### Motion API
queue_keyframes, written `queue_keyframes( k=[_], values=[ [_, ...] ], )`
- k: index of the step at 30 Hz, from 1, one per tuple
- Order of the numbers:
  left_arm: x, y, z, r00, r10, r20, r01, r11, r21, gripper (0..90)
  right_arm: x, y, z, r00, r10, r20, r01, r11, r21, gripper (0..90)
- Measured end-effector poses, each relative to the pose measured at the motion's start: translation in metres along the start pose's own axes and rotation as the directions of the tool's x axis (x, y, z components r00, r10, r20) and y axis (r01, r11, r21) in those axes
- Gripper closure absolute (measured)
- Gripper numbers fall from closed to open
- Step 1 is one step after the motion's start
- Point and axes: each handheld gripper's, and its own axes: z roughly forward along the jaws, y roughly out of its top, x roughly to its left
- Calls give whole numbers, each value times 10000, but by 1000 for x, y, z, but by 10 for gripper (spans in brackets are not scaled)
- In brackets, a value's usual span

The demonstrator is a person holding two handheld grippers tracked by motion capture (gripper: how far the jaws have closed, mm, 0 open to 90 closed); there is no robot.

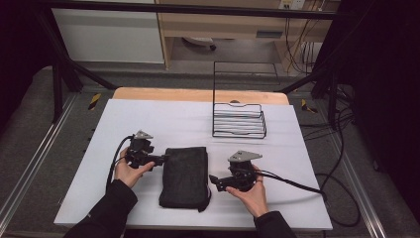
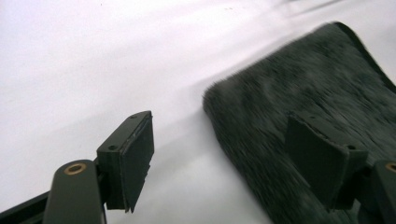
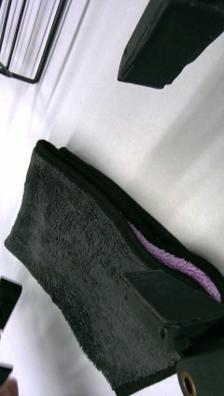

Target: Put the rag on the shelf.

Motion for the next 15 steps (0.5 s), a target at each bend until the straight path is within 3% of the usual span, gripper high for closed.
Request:
queue_keyframes(
  k=[1,3,4,8,15],
  values=[
    [2,0,3,10000,-15,-69,14,10000,-61,312,-1,0,0,10000,37,16,-37,10000,34,46],
    [4,0,9,9999,-38,-165,37,10000,-45,341,-1,0,1,10000,36,22,-36,10000,21,46],
    [4,0,11,9998,-36,-194,36,10000,-25,409,-1,0,1,10000,46,21,-46,10000,13,46],
    [5,-2,17,9996,-153,224,151,9998,108,476,-1,0,2,10000,-1,44,0,10000,28,47],
    [-1,-3,25,9986,-145,502,131,9995,271,594,-3,1,3,10000,14,-84,-14,10000,42,48]
  ],
)
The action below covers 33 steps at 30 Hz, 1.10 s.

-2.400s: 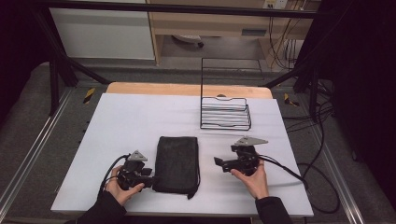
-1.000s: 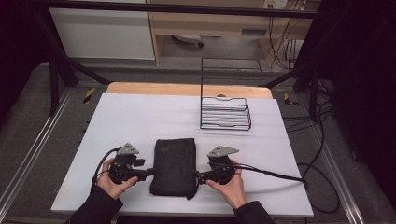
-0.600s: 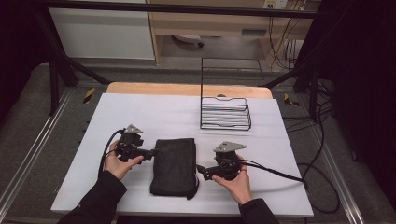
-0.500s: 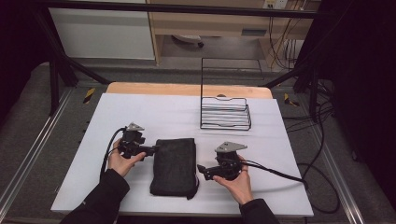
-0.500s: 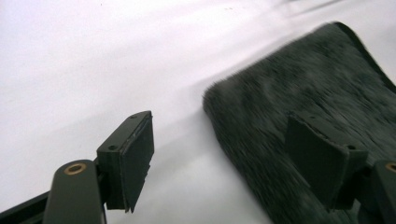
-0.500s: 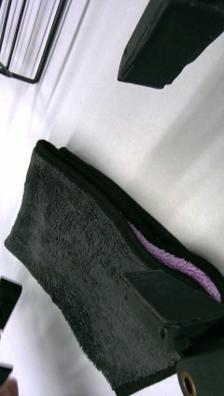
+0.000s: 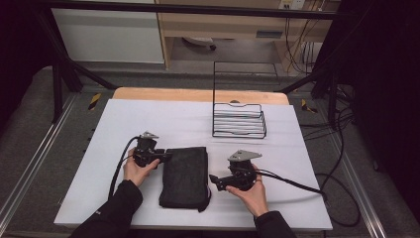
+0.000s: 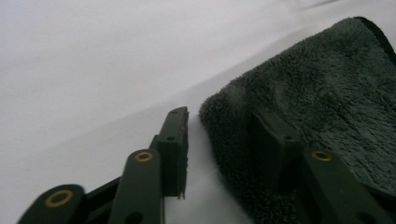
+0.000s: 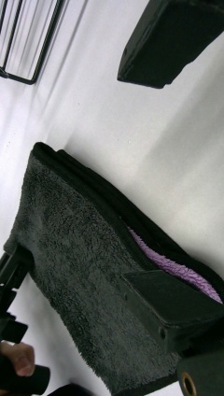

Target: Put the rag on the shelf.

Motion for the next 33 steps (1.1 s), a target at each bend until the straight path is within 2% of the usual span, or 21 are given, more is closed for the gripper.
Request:
queue_keyframes(
  k=[7,10,12,13,14,15,16,17,19,22,23,28,33],
  values=[
    [-1,-1,2,9994,-181,311,177,9998,114,691,-4,7,2,9997,236,-116,-239,9992,-305,65],
    [-2,-1,3,9992,-128,373,123,9998,135,719,-8,15,6,9994,355,21,-354,9986,-384,77],
    [-2,-1,3,9993,-76,364,71,9999,136,730,-10,22,13,9988,488,15,-487,9977,-477,96],
    [-3,-1,3,9993,-52,359,47,9999,139,736,-12,29,20,9974,724,-48,-726,9959,-538,122],
    [-3,-1,3,9993,-13,361,8,9999,135,736,-12,29,20,9974,724,-48,-726,9959,-538,122],
    [-3,-1,3,9994,30,355,-35,9999,124,740,-13,34,30,9950,994,-107,-998,9935,-543,139],
    [-3,-1,3,9994,33,343,-37,9999,106,740,-13,34,30,9950,994,-107,-998,9935,-543,139],
    [-3,-1,3,9995,59,316,-62,9999,89,741,-15,38,40,9949,1004,-35,-1004,9938,-476,169],
    [-4,-2,3,9995,132,287,-135,9999,94,742,-17,39,45,9944,1058,-33,-1059,9933,-457,178],
    [-6,-2,3,9995,246,187,-247,9997,70,743,-22,38,62,9911,1326,84,-1321,9902,-450,262],
    [-6,-2,3,9995,270,171,-271,9996,49,743,-22,38,62,9911,1326,84,-1321,9902,-450,262],
    [-5,-2,3,9994,281,208,-282,9996,35,744,-23,34,76,9926,1214,69,-1213,9926,-95,377],
    [-6,-3,4,9991,370,197,-370,9993,-9,744,-21,31,81,9939,1097,96,-1099,9938,187,463]
  ],
)
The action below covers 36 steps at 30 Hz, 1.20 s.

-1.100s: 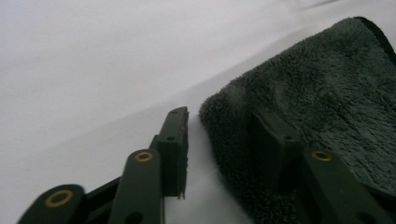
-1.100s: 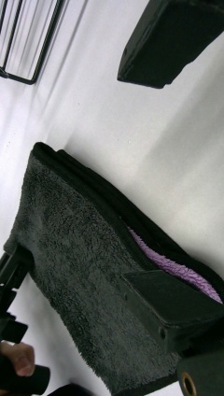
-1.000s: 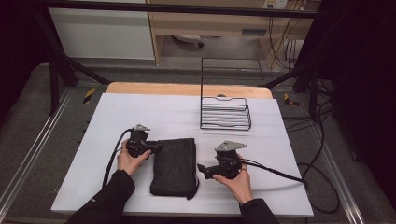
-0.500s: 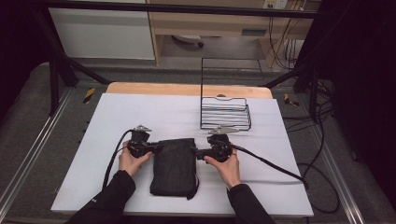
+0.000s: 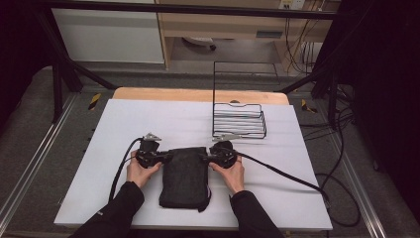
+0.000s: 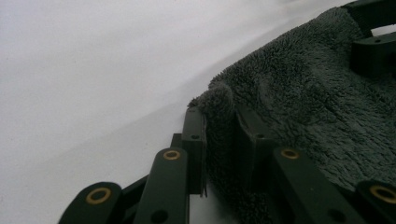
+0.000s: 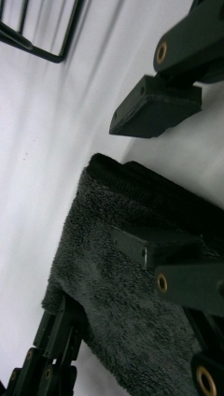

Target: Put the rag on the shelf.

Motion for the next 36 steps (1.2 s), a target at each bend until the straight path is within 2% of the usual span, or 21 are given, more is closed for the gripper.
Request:
queue_keyframes(
  k=[2,4,9,12,15,20,26,31,36],
  values=[
    [0,0,0,10000,21,-1,-21,10000,-22,744,1,-1,1,9999,122,-70,-121,9999,108,507],
    [0,0,0,10000,23,1,-23,10000,-44,744,1,-1,2,9987,367,-352,-359,9991,233,581],
    [1,-1,0,9999,67,78,-67,9999,-80,745,1,-1,3,9958,748,-528,-728,9966,389,634],
    [2,-1,0,9999,104,115,-103,9999,-82,746,0,0,4,9902,1175,-757,-1133,9919,577,699],
    [2,-1,0,9998,89,180,-88,9999,-90,748,-1,1,5,9857,1395,-942,-1332,9886,696,746],
    [5,-1,-1,9991,-216,358,219,9997,-80,775,-2,2,4,9826,1547,-1024,-1473,9862,760,777],
    [4,1,-6,9992,-234,324,241,9995,-212,803,-1,3,0,9829,1528,-1026,-1465,9870,659,791],
    [3,3,-20,9978,-286,603,333,9965,-773,809,2,6,-8,9833,1414,-1146,-1380,9897,373,792],
    [-4,5,-32,9983,-14,591,84,9930,-1179,810,7,9,-20,9846,1189,-1280,-1207,9927,-64,792]
  ],
)
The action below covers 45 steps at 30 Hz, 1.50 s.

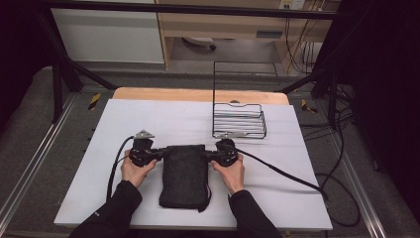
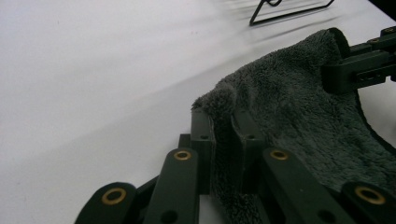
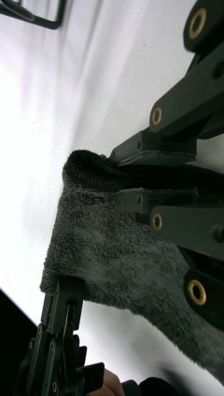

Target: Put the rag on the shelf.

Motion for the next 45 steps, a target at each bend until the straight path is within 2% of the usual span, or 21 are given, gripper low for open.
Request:
queue_keyframes(
  k=[11,17,26,32,37,41,45],
  values=[
    [-16,4,-19,9990,437,38,-435,9978,-502,812,13,0,-21,9980,-577,-272,558,9962,-662,796],
    [-24,7,-29,9974,722,-3,-719,9940,-823,812,19,1,-33,9963,-801,-326,765,9921,-993,796],
    [-38,12,-43,9946,1033,-108,-1038,9853,-1355,814,27,4,-47,9925,-1204,-208,1161,9827,-1443,795],
    [-48,15,-50,9909,1322,-266,-1347,9782,-1580,815,29,6,-54,9914,-1292,-224,1236,9777,-1698,796],
    [-52,17,-54,9898,1398,-278,-1425,9738,-1774,815,33,9,-59,9900,-1405,-129,1358,9738,-1823,797],
    [-55,19,-59,9901,1380,-245,-1401,9702,-1977,816,38,12,-65,9866,-1631,-49,1589,9673,-1979,797],
    [-60,22,-63,9876,1542,-303,-1571,9632,-2181,816,41,15,-71,9833,-1816,101,1794,9591,-2189,797]
  ],
)
